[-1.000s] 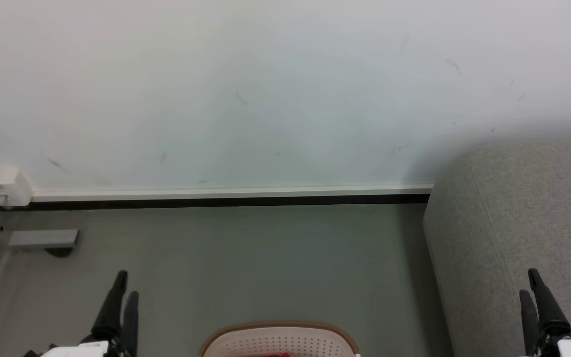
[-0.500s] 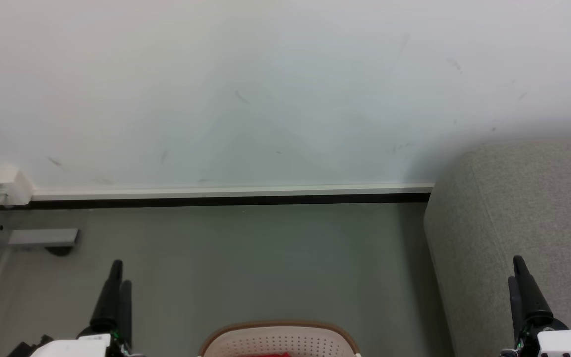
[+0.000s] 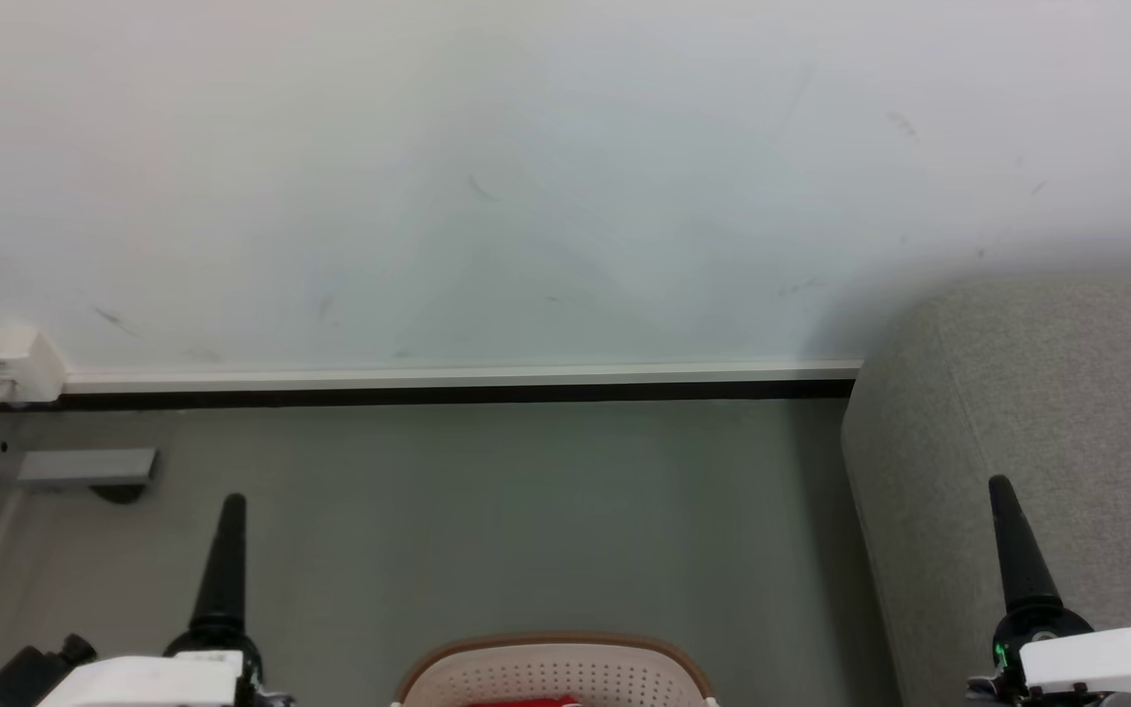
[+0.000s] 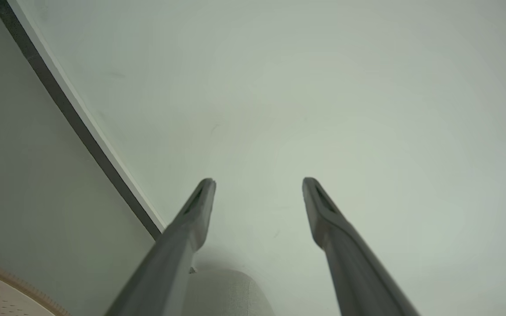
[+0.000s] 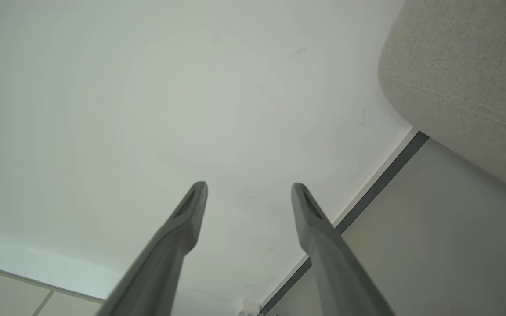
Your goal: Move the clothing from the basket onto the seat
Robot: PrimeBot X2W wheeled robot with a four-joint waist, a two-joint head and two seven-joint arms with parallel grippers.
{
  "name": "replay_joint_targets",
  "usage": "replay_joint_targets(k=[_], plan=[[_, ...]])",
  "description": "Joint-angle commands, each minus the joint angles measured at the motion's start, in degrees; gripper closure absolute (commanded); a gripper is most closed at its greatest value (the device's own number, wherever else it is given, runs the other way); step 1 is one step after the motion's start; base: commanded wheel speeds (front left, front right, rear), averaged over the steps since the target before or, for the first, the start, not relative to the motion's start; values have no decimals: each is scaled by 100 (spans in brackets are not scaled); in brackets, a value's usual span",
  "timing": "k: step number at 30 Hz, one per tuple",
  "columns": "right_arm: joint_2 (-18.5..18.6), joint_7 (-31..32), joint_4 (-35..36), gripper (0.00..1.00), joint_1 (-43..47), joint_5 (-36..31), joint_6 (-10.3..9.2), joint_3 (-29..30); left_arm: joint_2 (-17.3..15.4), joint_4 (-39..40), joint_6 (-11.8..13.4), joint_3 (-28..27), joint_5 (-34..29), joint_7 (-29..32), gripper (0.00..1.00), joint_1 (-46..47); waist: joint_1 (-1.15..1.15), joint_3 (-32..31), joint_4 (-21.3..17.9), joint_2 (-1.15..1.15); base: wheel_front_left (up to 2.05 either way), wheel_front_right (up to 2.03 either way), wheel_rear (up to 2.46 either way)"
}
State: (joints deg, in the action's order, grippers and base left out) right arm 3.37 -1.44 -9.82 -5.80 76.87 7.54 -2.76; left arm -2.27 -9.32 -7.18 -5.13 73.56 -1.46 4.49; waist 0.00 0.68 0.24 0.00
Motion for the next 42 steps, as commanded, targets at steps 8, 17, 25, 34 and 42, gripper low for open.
replay_joint_targets(k=[8, 17, 25, 34, 42], plan=[[138, -203, 186, 0, -237, -888, -3, -277, -45, 172, 2, -4, -1088, -206, 0, 102, 0, 2, 5, 0, 0, 0, 0], [223, -378, 192, 0, -340, -1895, -4, -542, -50, 317, 162, 90, -2294, -378, 0, 71, 0, 11, 22, 0, 0, 0, 0], [254, -519, 125, 0, -368, -2803, -4, -612, -55, 353, 372, 214, -3351, -519, 0, 31, 0, 18, 49, 0, 0, 0, 0], [189, -662, 94, 0, -359, -3553, -5, -573, -60, 380, 563, 299, -4212, -662, 0, -7, 0, 19, 59, 0, 0, 0, 0], [147, -770, 37, 0, -377, -4208, -6, -514, -102, 344, 631, 329, -4790, -771, 0, -28, 0, 17, 66, 0, 0, 0, 0]])
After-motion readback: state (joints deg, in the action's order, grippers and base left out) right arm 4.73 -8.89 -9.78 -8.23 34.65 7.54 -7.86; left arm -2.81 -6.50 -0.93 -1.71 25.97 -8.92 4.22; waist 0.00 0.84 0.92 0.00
